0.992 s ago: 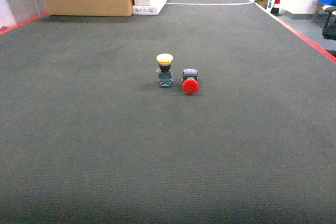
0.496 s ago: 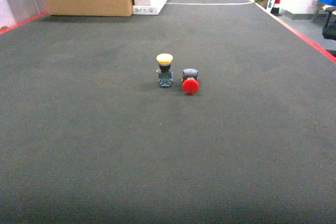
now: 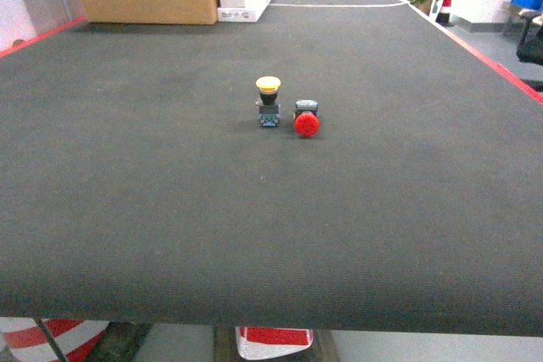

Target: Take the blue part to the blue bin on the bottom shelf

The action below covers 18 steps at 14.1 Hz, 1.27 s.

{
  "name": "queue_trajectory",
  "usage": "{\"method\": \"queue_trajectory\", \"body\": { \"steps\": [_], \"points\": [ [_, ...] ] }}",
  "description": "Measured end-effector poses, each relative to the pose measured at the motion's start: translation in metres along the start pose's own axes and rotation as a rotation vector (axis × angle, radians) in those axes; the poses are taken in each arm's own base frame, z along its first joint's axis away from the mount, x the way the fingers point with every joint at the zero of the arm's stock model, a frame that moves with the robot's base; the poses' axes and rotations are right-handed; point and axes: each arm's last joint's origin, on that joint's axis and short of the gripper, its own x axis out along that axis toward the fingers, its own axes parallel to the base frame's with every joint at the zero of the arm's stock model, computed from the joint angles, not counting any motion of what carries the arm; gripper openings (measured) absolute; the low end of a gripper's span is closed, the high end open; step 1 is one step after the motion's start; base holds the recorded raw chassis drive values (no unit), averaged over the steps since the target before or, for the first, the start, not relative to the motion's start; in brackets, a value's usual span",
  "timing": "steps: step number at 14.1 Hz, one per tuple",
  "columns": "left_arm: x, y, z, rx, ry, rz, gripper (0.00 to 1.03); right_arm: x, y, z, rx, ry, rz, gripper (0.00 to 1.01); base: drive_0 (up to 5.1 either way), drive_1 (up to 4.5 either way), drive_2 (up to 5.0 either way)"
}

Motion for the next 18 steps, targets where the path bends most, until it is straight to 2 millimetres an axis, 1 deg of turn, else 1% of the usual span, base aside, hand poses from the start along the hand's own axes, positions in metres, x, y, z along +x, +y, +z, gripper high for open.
{"method": "queue_trajectory", "body": {
  "steps": [18],
  "points": [
    [-0.0001, 0.0000, 0.0001, 0.000, -0.001, 0.000, 0.45, 0.0000, 0.0000, 0.0000, 0.000, 0.000, 0.000, 0.98, 0.0, 0.00, 0.0]
  ]
}}
